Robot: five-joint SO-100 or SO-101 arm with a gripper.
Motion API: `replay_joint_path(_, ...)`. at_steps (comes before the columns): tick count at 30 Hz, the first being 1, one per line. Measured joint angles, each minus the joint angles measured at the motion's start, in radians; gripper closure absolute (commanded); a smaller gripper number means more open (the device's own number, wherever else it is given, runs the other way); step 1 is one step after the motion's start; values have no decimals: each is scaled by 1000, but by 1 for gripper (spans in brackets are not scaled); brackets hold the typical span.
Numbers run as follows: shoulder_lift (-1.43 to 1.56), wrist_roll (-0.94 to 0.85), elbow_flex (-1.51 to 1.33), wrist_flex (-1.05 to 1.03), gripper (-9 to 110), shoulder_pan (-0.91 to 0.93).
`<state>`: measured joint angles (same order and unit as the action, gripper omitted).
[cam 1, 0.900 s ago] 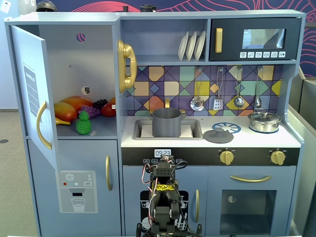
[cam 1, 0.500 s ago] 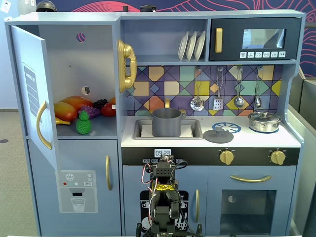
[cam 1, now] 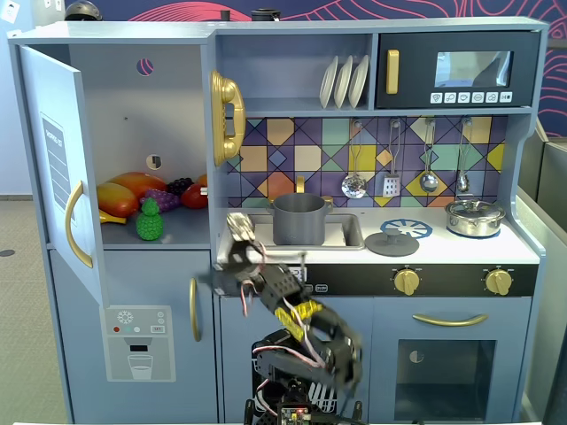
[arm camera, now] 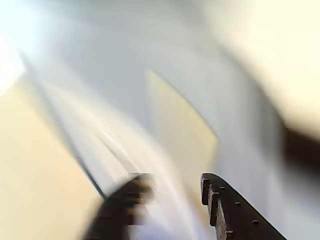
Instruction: Pick up the green pineapple from the left cabinet and place it in the gray recipient
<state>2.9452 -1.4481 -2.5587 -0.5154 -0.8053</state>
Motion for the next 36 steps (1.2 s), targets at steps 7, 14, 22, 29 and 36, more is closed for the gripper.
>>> replay_joint_path(7,-140,-11,103,252,58,-40)
replay_joint_path(14,-296,-86,106,531,60,-35)
replay_joint_path(22,-505,-120,144,726,50,-18)
replay_joint_path(29,-672,-123,216,836,50,40)
replay_joint_path(36,-807,-123,307,864,51,51)
